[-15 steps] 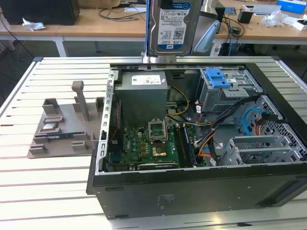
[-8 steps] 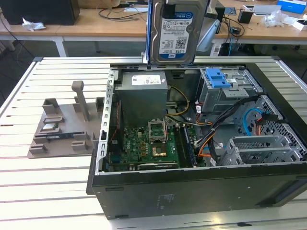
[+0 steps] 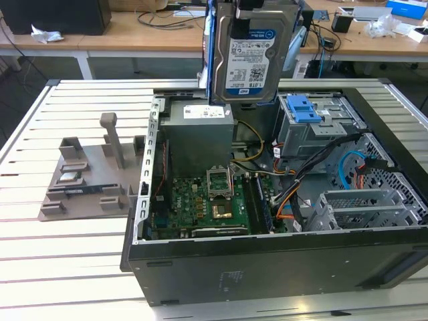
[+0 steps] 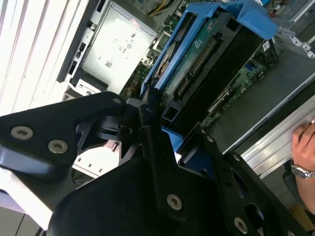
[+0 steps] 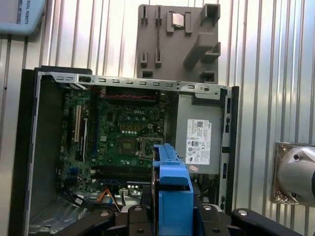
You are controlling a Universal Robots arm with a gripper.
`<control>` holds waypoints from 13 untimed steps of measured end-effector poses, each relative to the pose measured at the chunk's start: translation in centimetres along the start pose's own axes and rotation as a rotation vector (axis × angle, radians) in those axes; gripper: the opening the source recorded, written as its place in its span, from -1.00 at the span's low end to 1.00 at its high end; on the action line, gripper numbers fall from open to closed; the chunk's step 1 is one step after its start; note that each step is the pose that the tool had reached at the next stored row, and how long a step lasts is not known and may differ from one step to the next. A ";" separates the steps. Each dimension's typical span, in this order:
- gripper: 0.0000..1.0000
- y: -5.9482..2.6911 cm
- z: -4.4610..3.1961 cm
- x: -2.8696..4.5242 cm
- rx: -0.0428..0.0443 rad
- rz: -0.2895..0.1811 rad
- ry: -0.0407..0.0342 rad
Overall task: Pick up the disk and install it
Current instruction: 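Pick up the disk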
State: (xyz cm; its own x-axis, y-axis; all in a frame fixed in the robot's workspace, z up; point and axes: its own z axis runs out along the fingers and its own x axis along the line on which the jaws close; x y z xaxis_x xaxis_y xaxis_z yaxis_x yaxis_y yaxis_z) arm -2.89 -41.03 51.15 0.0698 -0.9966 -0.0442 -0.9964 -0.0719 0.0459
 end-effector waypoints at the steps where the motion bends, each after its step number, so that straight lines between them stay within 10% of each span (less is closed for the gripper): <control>1: -0.26 -0.03 0.01 0.14 0.0000 0.000 0.0000; 13: -0.26 -0.55 0.18 1.47 0.0000 0.001 0.0000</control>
State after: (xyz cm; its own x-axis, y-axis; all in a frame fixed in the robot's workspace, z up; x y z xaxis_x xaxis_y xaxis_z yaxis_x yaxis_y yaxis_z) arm -2.24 -42.45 50.88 0.0691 -0.9966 -0.0442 -0.9964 -0.0712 0.0459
